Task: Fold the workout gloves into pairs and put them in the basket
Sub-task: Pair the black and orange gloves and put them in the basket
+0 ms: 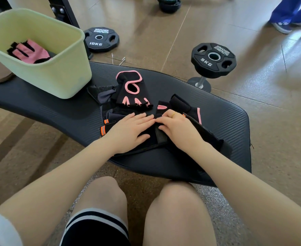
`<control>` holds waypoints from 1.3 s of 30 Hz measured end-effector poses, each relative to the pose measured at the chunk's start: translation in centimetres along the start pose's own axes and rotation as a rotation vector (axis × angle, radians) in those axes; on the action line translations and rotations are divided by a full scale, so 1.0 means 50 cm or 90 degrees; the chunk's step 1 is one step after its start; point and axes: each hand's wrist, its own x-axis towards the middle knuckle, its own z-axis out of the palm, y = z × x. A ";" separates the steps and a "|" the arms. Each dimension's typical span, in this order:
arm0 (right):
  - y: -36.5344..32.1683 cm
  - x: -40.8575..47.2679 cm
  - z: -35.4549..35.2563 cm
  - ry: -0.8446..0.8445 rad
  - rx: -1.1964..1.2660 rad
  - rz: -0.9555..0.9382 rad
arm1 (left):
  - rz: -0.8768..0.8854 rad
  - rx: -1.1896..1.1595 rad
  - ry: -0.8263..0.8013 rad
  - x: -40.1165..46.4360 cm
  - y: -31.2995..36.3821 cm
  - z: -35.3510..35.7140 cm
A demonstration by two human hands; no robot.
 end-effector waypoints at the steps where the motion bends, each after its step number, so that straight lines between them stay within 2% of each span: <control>1: 0.000 -0.010 0.004 0.006 -0.017 -0.008 | 0.000 -0.007 0.005 0.000 0.001 0.000; 4: 0.004 -0.015 -0.001 -0.005 -0.015 -0.018 | -0.002 -0.011 0.006 -0.002 -0.001 -0.001; 11: 0.002 0.010 -0.017 -0.052 0.062 0.050 | -0.004 -0.005 0.008 -0.005 -0.004 0.005; 15: 0.008 0.040 -0.022 -0.138 0.069 0.073 | 0.010 0.025 0.006 -0.005 -0.011 0.010; 17: 0.005 0.041 -0.019 -0.129 -0.001 0.024 | 0.016 0.038 0.014 -0.005 -0.010 0.011; 20: 0.001 -0.001 -0.012 0.001 -0.161 -0.138 | 0.025 0.047 0.007 -0.002 -0.012 0.011; 25: -0.004 -0.111 -0.010 -0.044 -0.060 -0.256 | 0.014 0.052 -0.005 -0.004 -0.009 0.009; 27: -0.009 -0.144 0.007 -0.064 -0.048 -0.258 | 0.008 0.066 -0.017 -0.004 -0.006 0.009; 31: -0.007 -0.140 0.007 -0.088 0.051 -0.177 | 0.009 0.069 -0.002 -0.007 0.007 0.000; 32: -0.004 -0.134 -0.003 -0.066 0.114 -0.122 | 0.024 0.061 0.031 -0.010 0.015 -0.003; 34: 0.018 -0.126 -0.027 0.059 0.176 0.013 | 0.066 0.035 0.095 -0.014 0.036 -0.007; 35: 0.038 -0.124 -0.035 0.119 0.145 0.092 | 0.084 0.007 0.108 -0.015 0.047 -0.008; 36: 0.055 -0.123 -0.043 0.136 0.094 0.177 | 0.097 -0.018 0.105 -0.017 0.058 -0.007; 38: 0.085 -0.123 -0.048 0.056 0.005 0.319 | 0.100 -0.031 0.087 -0.018 0.077 -0.001; 39: 0.093 -0.123 -0.049 0.023 -0.007 0.347 | 0.097 -0.029 0.076 -0.016 0.080 0.004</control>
